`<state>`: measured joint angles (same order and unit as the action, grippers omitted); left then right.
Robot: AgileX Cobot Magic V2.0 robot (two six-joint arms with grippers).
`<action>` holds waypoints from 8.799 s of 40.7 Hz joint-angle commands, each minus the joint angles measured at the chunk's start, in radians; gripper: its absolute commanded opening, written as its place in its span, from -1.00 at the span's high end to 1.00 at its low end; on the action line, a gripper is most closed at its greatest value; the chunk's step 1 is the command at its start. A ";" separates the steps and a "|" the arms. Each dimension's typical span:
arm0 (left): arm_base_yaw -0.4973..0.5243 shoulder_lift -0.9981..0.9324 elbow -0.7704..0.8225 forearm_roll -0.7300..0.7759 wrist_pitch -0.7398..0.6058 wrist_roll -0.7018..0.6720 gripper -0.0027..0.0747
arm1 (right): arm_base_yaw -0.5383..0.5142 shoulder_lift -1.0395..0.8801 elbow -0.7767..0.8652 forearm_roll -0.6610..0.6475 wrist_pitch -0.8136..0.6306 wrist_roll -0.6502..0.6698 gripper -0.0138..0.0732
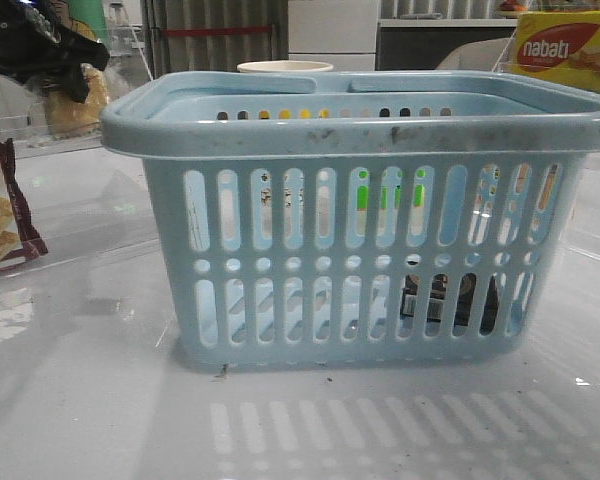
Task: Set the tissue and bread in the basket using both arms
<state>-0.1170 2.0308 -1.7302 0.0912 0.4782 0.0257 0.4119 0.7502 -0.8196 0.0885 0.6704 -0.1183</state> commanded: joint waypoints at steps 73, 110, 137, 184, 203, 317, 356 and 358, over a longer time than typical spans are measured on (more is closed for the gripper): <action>-0.518 -0.320 0.195 -0.399 0.153 0.342 -0.30 | 0.000 -0.005 -0.027 -0.011 -0.070 -0.008 -0.63; -0.561 -1.057 0.596 -0.394 0.251 0.367 -0.33 | 0.000 -0.005 -0.027 -0.011 -0.070 -0.008 -0.63; -0.561 -1.347 0.932 -0.023 0.292 -0.019 -0.33 | 0.000 -0.016 -0.025 -0.017 -0.017 -0.008 -0.63; -0.561 -1.342 0.932 -0.023 0.288 -0.019 0.70 | 0.000 -0.139 0.066 -0.016 0.155 -0.003 0.55; -0.390 -1.493 1.037 0.015 0.092 -0.026 0.70 | 0.000 -0.139 0.066 -0.016 0.156 -0.003 0.55; 0.079 -2.055 1.736 -0.091 -0.552 -0.026 0.70 | -0.467 -0.780 0.854 -0.019 -0.718 -0.003 0.55; 0.079 -2.053 1.736 -0.091 -0.552 -0.026 0.70 | -0.467 -0.779 0.849 -0.005 -0.765 0.000 0.55; 0.079 -2.053 1.736 -0.091 -0.552 -0.026 0.70 | -0.467 -0.779 0.849 -0.005 -0.765 0.000 0.55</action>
<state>-0.0376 -0.0052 0.0085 0.0084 0.0144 0.0113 -0.0491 -0.0097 0.0293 0.0869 0.0000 -0.1164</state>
